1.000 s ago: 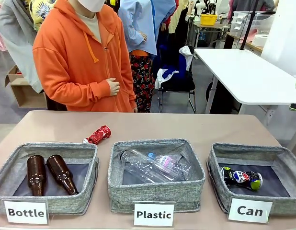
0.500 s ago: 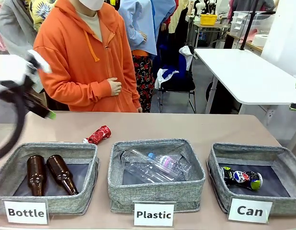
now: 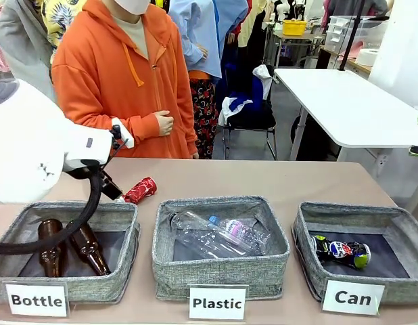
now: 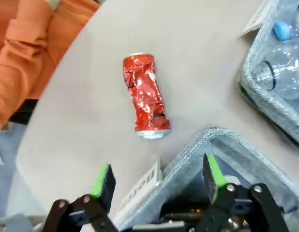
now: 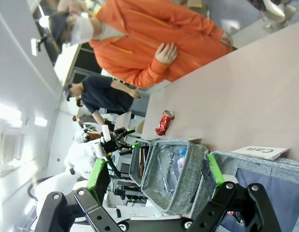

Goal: Sort the can waste into the basket.
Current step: Pick up the can waste from the table and place it in the right Fabric basket.

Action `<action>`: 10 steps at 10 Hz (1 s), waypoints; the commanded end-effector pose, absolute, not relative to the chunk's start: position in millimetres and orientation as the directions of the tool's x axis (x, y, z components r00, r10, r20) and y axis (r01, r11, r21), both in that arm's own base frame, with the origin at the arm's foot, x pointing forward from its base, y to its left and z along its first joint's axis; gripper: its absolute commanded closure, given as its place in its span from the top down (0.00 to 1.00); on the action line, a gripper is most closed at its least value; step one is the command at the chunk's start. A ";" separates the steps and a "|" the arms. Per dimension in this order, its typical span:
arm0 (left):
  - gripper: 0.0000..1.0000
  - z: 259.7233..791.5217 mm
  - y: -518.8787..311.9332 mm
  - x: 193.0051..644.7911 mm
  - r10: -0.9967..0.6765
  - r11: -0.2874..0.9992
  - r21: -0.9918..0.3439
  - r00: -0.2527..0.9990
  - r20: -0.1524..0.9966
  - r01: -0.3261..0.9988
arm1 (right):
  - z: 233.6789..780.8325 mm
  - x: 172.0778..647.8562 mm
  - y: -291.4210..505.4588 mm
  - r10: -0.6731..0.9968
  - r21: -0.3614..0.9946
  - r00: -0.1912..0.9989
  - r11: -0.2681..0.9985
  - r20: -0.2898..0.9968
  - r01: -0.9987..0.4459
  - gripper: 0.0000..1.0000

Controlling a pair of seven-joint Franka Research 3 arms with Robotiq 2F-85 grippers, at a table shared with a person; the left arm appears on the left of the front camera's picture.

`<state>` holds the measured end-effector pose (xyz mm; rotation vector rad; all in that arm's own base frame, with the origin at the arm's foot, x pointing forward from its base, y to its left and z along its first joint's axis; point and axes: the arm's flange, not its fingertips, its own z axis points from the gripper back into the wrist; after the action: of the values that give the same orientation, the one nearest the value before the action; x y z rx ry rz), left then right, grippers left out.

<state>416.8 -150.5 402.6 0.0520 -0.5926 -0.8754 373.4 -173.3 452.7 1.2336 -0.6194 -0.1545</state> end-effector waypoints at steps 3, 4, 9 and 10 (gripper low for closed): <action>0.94 404.2 -155.8 414.5 -0.793 0.552 0.321 0.365 0.488 0.770 | 456.5 372.5 -176.0 -0.421 0.913 0.833 0.347 0.357 -0.216 1.00; 0.94 394.5 -162.5 428.4 -0.795 0.549 0.393 0.316 0.518 0.738 | 456.5 372.5 -176.0 -0.421 0.913 0.833 0.347 0.357 -0.216 1.00; 0.94 360.3 -173.6 531.1 -0.751 0.607 0.191 0.479 0.454 0.771 | 456.5 372.5 -176.0 -0.421 0.913 0.833 0.347 0.357 -0.216 1.00; 0.94 351.0 -174.1 545.0 -0.734 0.635 0.162 0.524 0.432 0.755 | 456.5 372.5 -176.0 -0.421 0.913 0.833 0.347 0.357 -0.216 1.00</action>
<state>520.9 -187.3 354.8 -0.0260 -0.5334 -0.9221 373.5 -173.2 452.6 1.2337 -0.6189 -0.1546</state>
